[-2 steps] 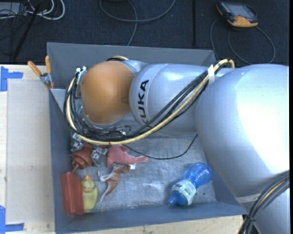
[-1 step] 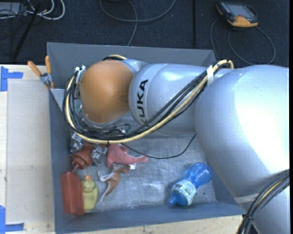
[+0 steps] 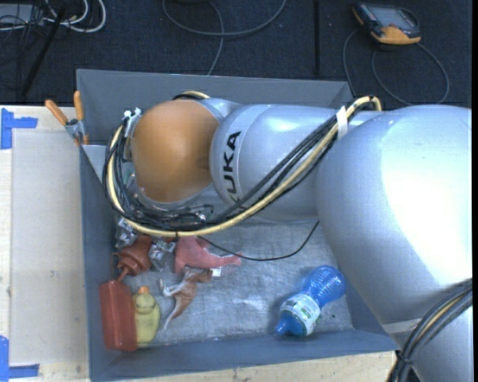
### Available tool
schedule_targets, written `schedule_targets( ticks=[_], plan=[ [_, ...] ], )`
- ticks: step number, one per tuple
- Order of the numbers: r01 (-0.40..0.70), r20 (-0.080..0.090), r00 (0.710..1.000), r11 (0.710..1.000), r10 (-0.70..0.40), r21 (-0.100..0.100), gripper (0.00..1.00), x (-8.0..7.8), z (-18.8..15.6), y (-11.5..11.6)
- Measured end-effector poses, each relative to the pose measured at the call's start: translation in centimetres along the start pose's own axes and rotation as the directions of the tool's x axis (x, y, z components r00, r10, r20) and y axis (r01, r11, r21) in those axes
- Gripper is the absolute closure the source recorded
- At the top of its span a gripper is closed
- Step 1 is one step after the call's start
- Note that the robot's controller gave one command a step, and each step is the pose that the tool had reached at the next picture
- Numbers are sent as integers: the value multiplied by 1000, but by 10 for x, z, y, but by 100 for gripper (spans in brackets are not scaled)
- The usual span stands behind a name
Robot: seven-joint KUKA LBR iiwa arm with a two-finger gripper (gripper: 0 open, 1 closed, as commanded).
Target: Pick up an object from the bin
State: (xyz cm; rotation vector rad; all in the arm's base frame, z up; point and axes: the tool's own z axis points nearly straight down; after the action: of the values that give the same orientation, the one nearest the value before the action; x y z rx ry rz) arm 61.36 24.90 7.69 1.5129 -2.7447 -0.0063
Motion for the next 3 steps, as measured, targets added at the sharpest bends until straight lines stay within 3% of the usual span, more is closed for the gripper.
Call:
schedule_targets(
  ticks=[1,2,3],
  plan=[
    [35,8,999,999,-35,7,100,-3,-20,-1],
    [0,4,1000,1000,0,3,100,0,-6,1],
    [32,12,999,999,-32,11,100,-5,-66,-2]
  ],
)
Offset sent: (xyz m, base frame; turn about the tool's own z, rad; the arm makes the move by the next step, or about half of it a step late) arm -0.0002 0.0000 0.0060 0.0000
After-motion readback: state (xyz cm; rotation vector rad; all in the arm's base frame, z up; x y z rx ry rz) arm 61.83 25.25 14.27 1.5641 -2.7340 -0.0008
